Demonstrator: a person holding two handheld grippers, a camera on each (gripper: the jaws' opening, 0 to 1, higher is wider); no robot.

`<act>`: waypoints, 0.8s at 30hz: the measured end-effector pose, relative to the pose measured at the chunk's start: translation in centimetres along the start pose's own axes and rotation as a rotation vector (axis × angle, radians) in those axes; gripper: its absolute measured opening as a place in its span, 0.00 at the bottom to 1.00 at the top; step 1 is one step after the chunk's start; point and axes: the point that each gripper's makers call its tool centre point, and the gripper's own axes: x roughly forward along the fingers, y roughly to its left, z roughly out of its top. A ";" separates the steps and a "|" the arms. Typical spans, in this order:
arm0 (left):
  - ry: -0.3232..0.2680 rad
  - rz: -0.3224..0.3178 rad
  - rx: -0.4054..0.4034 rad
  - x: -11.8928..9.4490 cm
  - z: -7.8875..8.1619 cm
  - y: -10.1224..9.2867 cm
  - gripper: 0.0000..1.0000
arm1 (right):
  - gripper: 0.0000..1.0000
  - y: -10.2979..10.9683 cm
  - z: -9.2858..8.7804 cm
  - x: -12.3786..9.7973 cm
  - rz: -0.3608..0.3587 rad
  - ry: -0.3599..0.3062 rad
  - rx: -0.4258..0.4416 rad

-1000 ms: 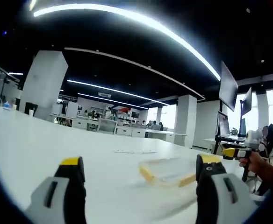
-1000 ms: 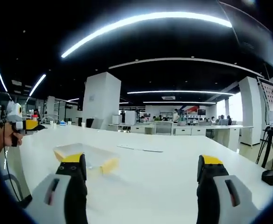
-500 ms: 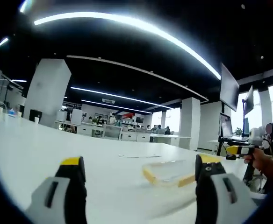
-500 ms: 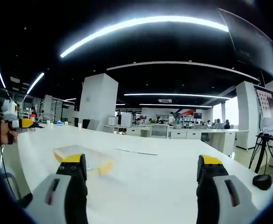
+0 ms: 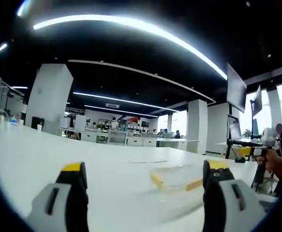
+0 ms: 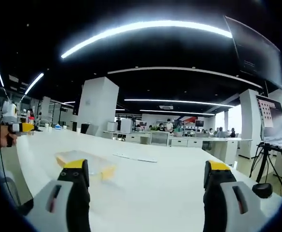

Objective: Snap each plastic latch of the storage box into its locked position after aligning the lid with the box until every specified latch is closed and the lid sits flush.

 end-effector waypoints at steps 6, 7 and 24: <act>0.014 0.006 -0.041 -0.4 -1.0 0.3 0.99 | 1.00 0.6 0.1 -0.4 0.001 0.002 -0.015; 0.014 0.008 -0.044 -0.5 -1.0 0.3 0.99 | 1.00 0.6 0.2 -0.5 0.003 0.001 -0.016; 0.018 -0.001 -0.029 -1.0 -0.4 -0.9 0.99 | 1.00 0.9 0.9 -1.6 -0.001 -0.016 -0.054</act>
